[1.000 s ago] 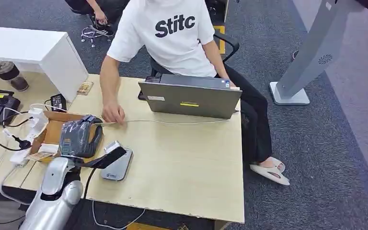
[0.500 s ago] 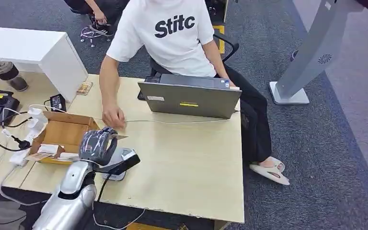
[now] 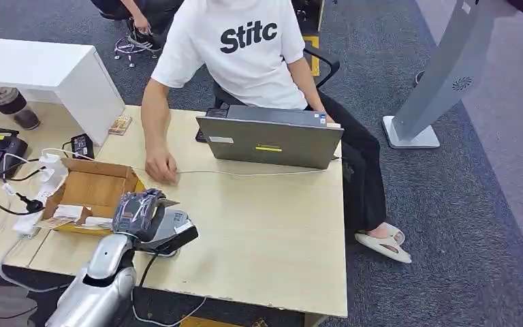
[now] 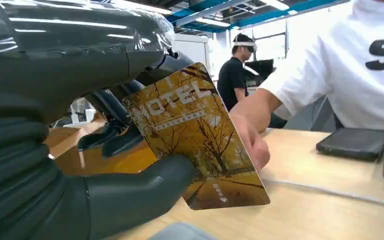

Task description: Pass the card to the sensor for recognition and then transmit it.

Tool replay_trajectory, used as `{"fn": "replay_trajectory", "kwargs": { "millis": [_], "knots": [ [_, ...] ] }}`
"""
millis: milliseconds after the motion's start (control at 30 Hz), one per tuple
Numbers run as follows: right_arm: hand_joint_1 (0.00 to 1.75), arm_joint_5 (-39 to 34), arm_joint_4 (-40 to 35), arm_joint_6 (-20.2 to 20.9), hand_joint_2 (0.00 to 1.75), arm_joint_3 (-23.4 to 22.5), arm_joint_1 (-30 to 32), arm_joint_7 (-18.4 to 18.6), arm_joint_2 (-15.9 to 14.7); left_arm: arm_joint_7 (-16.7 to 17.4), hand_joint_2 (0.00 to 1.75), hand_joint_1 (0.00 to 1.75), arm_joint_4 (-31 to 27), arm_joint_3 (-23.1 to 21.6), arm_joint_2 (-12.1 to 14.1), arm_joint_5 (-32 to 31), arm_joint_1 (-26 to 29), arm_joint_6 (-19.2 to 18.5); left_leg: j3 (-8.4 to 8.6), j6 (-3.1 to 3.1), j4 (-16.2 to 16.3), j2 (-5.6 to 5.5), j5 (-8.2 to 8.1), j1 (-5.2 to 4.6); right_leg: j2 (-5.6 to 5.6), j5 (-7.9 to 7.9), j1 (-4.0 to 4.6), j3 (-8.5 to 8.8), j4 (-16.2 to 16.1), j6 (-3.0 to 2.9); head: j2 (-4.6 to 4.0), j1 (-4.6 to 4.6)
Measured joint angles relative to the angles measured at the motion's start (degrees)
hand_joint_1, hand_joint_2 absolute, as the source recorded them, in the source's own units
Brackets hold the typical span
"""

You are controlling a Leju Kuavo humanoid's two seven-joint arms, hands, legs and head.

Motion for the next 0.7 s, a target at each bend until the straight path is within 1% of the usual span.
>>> {"fn": "replay_trajectory", "kwargs": {
  "millis": [267,400,700],
  "knots": [
    [0.00,0.02,0.00,0.00,1.75,-0.33,0.01,-0.04,0.00,0.35,1.75,1.75,1.40,0.00,0.81,-0.72,0.47,-0.94,0.00,0.00,0.00,-0.01,0.00,0.00,-0.01,0.00,0.00,0.01,0.00,0.00,0.00,0.00],
    [0.00,0.22,0.00,0.02,1.75,-0.37,0.02,0.02,0.00,0.48,1.75,1.75,1.46,0.00,0.87,-0.79,0.73,-2.18,0.01,-0.02,0.00,-0.02,0.01,0.00,-0.02,0.00,0.00,0.03,0.00,0.00,0.00,0.00],
    [0.00,0.90,0.00,0.00,1.75,-0.81,0.04,0.00,0.00,0.48,1.75,1.75,1.46,-0.02,0.85,-0.41,1.00,-2.91,0.05,-0.04,0.00,-0.02,0.04,0.00,-0.03,0.02,0.00,0.07,0.00,0.00,0.00,0.00]
  ]
}}
